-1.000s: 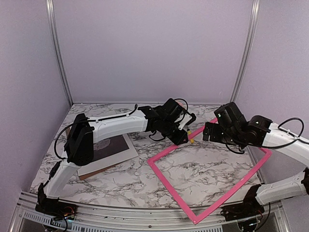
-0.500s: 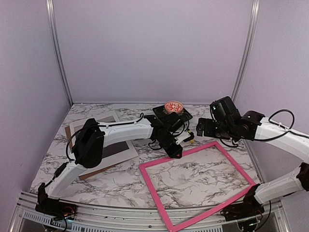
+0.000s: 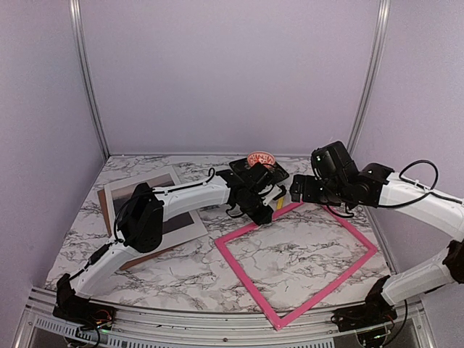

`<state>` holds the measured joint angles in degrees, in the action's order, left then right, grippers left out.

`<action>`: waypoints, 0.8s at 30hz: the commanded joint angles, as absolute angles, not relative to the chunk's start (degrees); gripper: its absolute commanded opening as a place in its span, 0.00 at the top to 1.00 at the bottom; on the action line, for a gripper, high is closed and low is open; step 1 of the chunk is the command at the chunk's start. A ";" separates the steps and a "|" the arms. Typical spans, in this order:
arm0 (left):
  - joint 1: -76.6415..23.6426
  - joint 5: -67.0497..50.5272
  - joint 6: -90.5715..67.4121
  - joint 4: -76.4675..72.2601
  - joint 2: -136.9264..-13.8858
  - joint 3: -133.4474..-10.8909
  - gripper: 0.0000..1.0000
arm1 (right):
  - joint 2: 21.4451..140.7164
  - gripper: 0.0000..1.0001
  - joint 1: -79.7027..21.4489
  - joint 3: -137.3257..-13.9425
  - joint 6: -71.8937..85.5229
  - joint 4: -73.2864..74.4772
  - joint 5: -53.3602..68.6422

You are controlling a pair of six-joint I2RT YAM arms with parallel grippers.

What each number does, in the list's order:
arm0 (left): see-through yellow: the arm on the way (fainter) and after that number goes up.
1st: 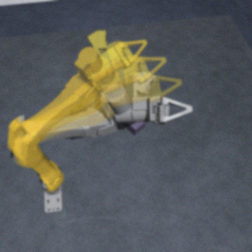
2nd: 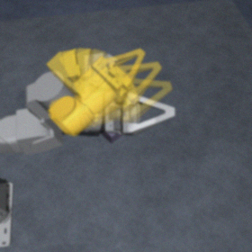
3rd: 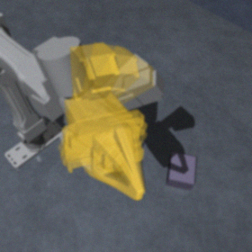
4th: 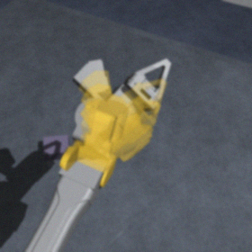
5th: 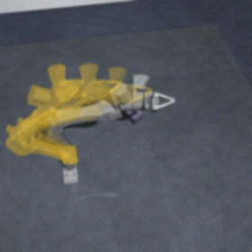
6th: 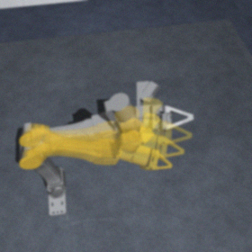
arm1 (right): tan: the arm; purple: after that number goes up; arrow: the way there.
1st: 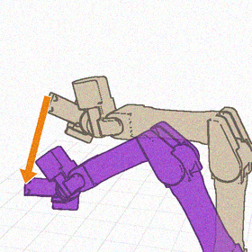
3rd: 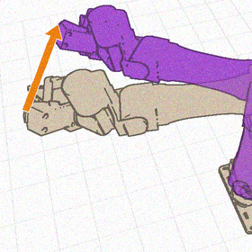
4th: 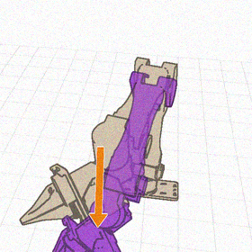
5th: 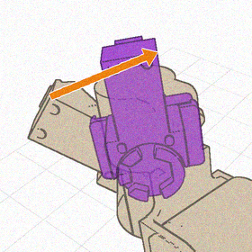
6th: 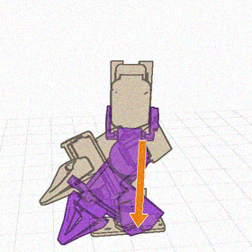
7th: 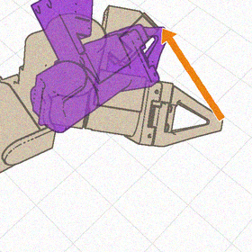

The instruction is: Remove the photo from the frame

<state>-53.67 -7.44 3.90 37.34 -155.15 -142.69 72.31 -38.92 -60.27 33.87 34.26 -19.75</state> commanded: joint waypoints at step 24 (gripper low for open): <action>-50.89 -8.78 -5.71 26.81 -141.42 -128.20 0.32 | 76.49 0.01 -38.30 -62.74 31.58 30.80 -18.58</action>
